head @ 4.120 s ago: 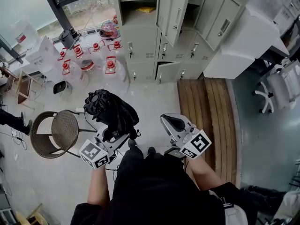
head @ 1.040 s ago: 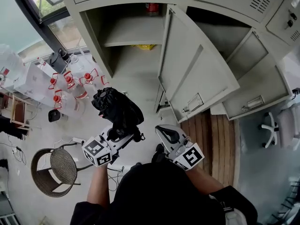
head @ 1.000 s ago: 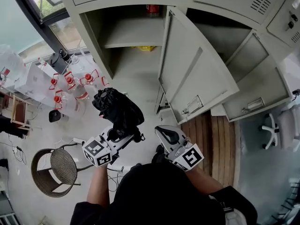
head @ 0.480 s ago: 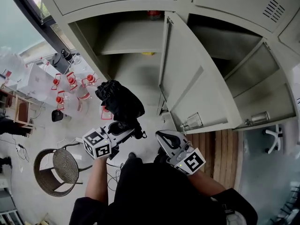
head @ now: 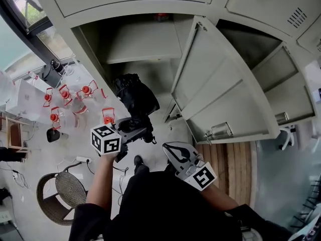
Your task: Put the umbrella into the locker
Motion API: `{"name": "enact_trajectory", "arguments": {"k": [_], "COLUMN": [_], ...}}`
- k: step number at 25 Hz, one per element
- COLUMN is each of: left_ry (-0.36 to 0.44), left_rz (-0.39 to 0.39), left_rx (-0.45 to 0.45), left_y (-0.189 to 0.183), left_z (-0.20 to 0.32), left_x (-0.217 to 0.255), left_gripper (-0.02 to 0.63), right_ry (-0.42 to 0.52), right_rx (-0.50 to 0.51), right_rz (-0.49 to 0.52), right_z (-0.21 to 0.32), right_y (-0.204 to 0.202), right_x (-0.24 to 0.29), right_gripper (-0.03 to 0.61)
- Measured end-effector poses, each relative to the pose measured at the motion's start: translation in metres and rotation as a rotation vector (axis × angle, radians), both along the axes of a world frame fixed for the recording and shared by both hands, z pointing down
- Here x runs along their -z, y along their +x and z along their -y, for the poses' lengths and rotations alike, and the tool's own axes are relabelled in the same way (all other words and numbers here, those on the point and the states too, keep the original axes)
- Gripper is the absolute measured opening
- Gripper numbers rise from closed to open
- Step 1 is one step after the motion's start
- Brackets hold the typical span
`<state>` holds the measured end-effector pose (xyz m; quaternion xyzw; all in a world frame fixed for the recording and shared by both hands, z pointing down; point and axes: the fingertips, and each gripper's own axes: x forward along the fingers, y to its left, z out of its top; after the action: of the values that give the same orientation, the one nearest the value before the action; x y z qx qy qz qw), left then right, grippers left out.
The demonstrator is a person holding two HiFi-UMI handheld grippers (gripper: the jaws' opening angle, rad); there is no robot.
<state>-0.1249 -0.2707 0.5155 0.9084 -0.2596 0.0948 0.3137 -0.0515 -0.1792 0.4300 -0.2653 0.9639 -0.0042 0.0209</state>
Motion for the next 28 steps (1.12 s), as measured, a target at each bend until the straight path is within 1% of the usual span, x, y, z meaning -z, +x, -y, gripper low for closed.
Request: {"name": "enact_trajectory", "arguments": {"k": [4, 13, 18, 22, 25, 28], "left_ry": [-0.034, -0.088, -0.105, -0.132, -0.132, -0.138], "left_rz": [-0.017, -0.054, -0.034, -0.044, -0.023, -0.024], "left_rx": [-0.028, 0.002, 0.018, 0.036, 0.042, 0.065], "left_y": [-0.001, -0.001, 0.003, 0.005, 0.004, 0.002], "left_z": [0.018, 0.051, 0.063, 0.069, 0.073, 0.081], "left_x": [0.000, 0.000, -0.005, -0.009, -0.011, -0.011], "left_gripper": [0.212, 0.213, 0.213, 0.213, 0.213, 0.213], "right_ry": [0.004, -0.001, 0.000, -0.002, 0.001, 0.003], "right_rx": [0.005, -0.028, -0.031, -0.029, -0.024, -0.025], "right_rz": [-0.007, -0.023, -0.025, -0.029, -0.035, -0.025], "right_z": [-0.003, 0.000, 0.003, 0.004, 0.004, 0.004], "right_y": [-0.010, -0.006, -0.002, 0.001, 0.003, 0.005], "right_x": [0.000, -0.001, 0.000, -0.001, -0.002, 0.000], "right_gripper": [0.011, 0.011, 0.011, 0.011, 0.012, 0.012]}}
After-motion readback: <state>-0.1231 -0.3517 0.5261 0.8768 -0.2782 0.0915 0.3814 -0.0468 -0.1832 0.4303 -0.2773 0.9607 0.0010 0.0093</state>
